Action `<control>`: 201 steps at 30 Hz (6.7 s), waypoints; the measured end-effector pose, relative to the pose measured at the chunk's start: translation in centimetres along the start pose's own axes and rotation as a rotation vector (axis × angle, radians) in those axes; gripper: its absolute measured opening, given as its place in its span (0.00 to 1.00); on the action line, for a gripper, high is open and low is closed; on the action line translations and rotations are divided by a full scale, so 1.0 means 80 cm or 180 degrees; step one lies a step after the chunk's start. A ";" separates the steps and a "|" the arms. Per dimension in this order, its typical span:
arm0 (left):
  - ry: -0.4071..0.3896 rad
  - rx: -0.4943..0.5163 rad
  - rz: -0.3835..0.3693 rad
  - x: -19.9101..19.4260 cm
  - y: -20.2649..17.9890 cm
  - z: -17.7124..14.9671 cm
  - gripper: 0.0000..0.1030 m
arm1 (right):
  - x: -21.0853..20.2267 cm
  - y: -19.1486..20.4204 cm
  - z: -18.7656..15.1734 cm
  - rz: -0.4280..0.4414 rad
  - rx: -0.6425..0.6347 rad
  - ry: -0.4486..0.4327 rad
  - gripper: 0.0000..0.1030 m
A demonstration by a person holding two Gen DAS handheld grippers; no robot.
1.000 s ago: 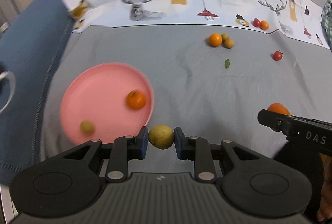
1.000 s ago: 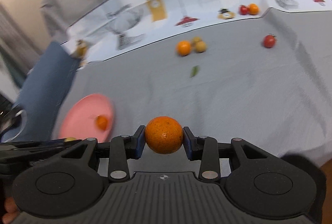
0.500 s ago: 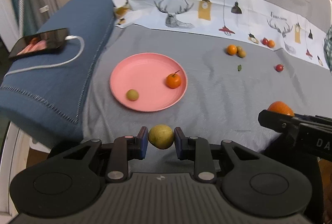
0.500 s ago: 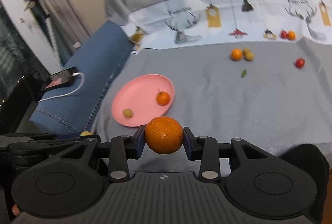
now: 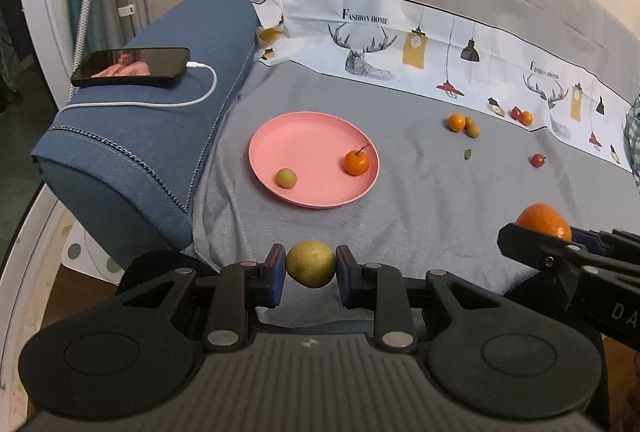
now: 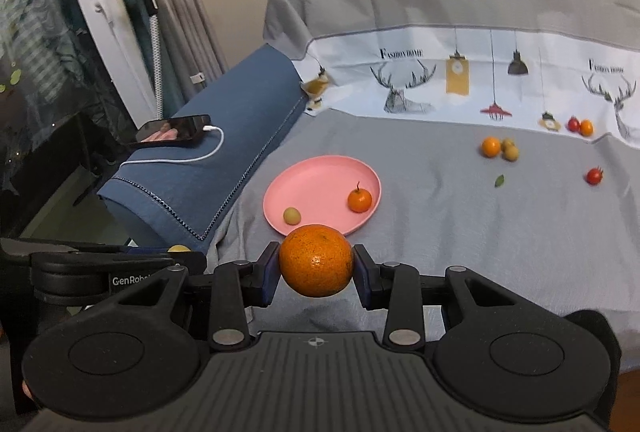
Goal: Organize fruits
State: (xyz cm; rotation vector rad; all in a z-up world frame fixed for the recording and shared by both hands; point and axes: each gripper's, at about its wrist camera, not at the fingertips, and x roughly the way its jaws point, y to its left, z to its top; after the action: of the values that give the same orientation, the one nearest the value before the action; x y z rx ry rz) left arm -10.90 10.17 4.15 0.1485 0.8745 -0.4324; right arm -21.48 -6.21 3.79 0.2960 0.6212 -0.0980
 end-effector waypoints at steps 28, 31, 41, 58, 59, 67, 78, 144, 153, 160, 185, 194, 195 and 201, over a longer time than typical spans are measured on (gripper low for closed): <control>0.0391 -0.0134 0.0188 0.117 0.035 0.063 0.29 | 0.121 0.003 0.028 -0.0226 -0.0387 0.0325 0.38; 0.0427 -0.0112 0.0209 0.138 0.036 0.076 0.29 | 0.146 0.001 0.032 -0.0221 -0.0361 0.0403 0.38; 0.0568 -0.0100 0.0216 0.209 0.039 0.111 0.29 | 0.216 -0.016 0.044 -0.0198 -0.0300 0.0596 0.38; 0.0754 0.0036 0.0229 0.329 0.029 0.151 0.29 | 0.332 -0.028 0.054 -0.0200 -0.0414 0.0827 0.38; 0.0769 0.0044 0.0237 0.334 0.028 0.152 0.29 | 0.337 -0.028 0.053 -0.0200 -0.0429 0.0836 0.38; 0.0864 0.0122 0.0216 0.366 0.025 0.163 0.70 | 0.366 -0.028 0.062 -0.0133 -0.0598 0.0809 0.39; 0.0612 0.0170 0.0211 0.299 0.021 0.154 1.00 | 0.317 -0.029 0.071 -0.0196 -0.0811 0.0694 0.87; -0.0192 0.0171 0.0555 0.021 0.009 0.009 1.00 | 0.021 0.033 -0.004 -0.0378 -0.0706 -0.0276 0.99; -0.0136 0.0183 0.0565 0.029 0.007 0.011 1.00 | 0.026 0.031 -0.004 -0.0367 -0.0674 -0.0227 0.99; -0.0087 0.0200 0.0577 0.036 0.006 0.013 1.00 | 0.033 0.025 -0.003 -0.0355 -0.0642 -0.0177 0.99; 0.0230 0.0581 0.0669 0.110 -0.045 0.052 1.00 | 0.074 -0.060 0.002 -0.0556 -0.0054 -0.0062 0.99; 0.0270 0.0679 0.0302 0.188 -0.131 0.128 1.00 | 0.095 -0.194 0.010 -0.1140 0.0467 -0.0112 0.99; 0.0279 0.0686 0.0235 0.199 -0.143 0.138 1.00 | 0.098 -0.211 0.013 -0.1210 0.0517 -0.0137 0.99; 0.0205 0.0759 -0.0045 0.294 -0.229 0.203 1.00 | 0.133 -0.325 0.037 -0.1674 0.0770 -0.0330 0.99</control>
State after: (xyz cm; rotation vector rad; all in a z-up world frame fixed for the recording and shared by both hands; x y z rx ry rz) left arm 6.06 -18.41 -2.69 0.3774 0.8858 -0.5470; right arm -15.84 -31.87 -6.52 0.3525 0.5722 -0.6934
